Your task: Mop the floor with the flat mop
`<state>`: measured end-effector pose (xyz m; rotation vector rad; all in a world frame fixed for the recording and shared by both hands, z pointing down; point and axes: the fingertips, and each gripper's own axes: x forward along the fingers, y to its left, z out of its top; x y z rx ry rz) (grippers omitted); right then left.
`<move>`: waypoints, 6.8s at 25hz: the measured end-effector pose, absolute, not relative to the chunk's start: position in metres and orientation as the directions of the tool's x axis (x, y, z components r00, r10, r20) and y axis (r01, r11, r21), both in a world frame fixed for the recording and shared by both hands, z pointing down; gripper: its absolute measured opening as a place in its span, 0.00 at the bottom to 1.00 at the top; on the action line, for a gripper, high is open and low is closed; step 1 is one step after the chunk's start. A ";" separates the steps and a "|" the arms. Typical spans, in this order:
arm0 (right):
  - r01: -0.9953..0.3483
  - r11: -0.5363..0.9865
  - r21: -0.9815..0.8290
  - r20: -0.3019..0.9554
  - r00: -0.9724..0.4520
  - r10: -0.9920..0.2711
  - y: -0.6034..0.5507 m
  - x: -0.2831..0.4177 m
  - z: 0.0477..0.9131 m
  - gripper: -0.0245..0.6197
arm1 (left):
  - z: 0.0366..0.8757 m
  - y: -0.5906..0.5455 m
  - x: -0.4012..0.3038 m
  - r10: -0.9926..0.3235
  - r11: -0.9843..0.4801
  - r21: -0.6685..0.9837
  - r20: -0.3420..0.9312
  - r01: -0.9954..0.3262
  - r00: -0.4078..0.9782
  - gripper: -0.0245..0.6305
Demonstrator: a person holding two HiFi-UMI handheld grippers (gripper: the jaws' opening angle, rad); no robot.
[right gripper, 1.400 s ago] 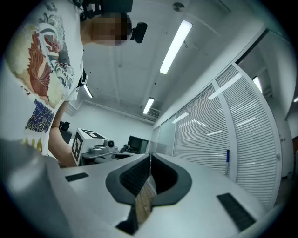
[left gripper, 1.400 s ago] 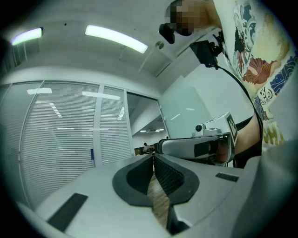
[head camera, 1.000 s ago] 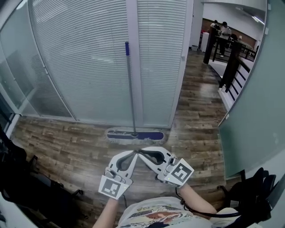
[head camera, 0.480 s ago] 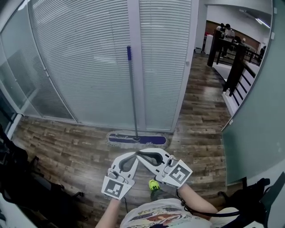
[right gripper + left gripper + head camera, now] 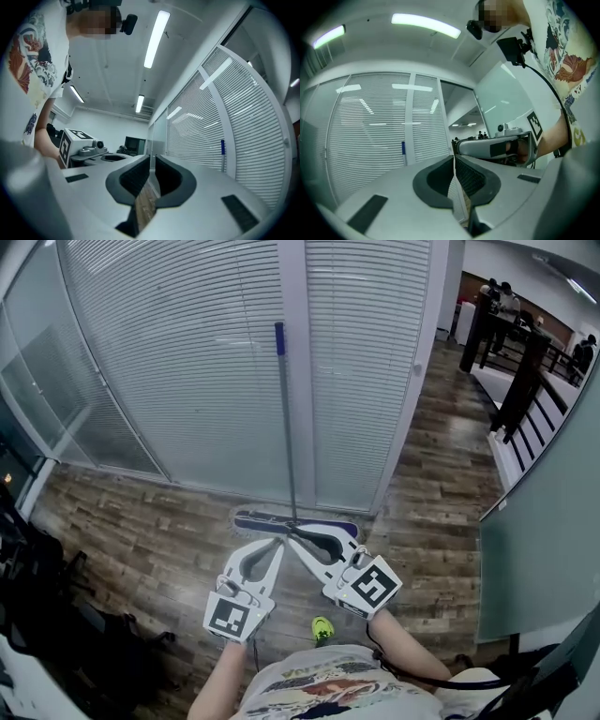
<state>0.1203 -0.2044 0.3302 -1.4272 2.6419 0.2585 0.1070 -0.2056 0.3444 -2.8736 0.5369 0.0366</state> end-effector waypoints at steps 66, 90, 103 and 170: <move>-0.978 0.205 -0.024 0.067 -0.207 -0.976 -0.898 0.425 0.409 0.39 | 0.443 -0.885 0.426 -0.168 -0.972 -0.180 0.097 -0.149 0.981 0.43; -0.929 0.369 -0.030 -0.084 -0.365 -0.927 -0.876 0.389 0.367 0.21 | 0.417 -0.833 0.425 0.028 -0.969 -0.247 -0.014 0.024 1.000 0.34; -0.831 0.556 0.022 -0.058 -0.556 -0.829 -0.741 0.334 0.375 0.19 | 0.420 -0.707 0.390 0.059 -0.985 -0.158 0.038 0.064 0.998 0.22; -0.264 0.962 -0.069 0.038 -0.964 -0.262 0.210 0.054 0.487 0.30 | 0.530 0.192 0.130 -0.412 -0.903 0.042 0.190 -0.427 0.891 0.26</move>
